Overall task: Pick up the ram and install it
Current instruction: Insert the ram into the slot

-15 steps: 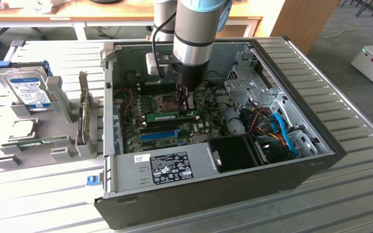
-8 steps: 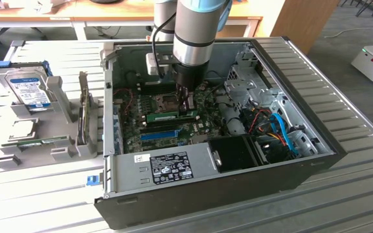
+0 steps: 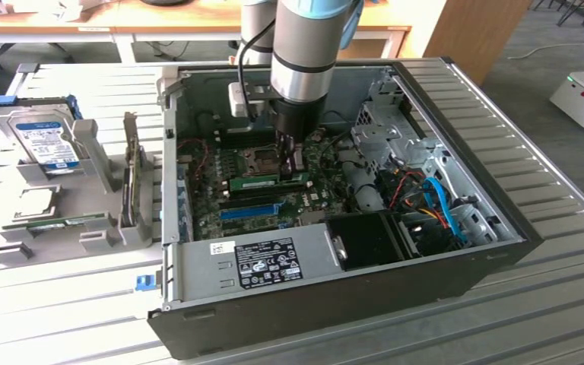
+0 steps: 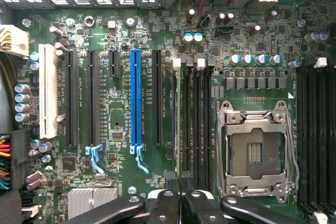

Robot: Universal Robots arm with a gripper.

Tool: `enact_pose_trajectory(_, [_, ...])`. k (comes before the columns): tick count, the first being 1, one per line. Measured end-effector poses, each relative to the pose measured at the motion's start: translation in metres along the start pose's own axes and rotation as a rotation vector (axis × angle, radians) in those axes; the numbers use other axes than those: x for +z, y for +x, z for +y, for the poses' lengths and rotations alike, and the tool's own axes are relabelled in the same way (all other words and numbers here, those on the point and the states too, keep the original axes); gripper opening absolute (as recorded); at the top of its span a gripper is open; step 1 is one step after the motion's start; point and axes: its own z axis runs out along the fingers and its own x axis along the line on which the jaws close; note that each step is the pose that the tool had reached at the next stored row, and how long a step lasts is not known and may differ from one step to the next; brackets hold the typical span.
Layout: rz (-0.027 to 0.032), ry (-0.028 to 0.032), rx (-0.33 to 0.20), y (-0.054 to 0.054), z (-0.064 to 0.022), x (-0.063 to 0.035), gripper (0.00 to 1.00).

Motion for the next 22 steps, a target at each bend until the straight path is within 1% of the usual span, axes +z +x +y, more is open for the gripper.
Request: enact_pose_trajectory(22, [0.0001,0.0000,0.000,-0.0003,0.0000,0.0031,0.12])
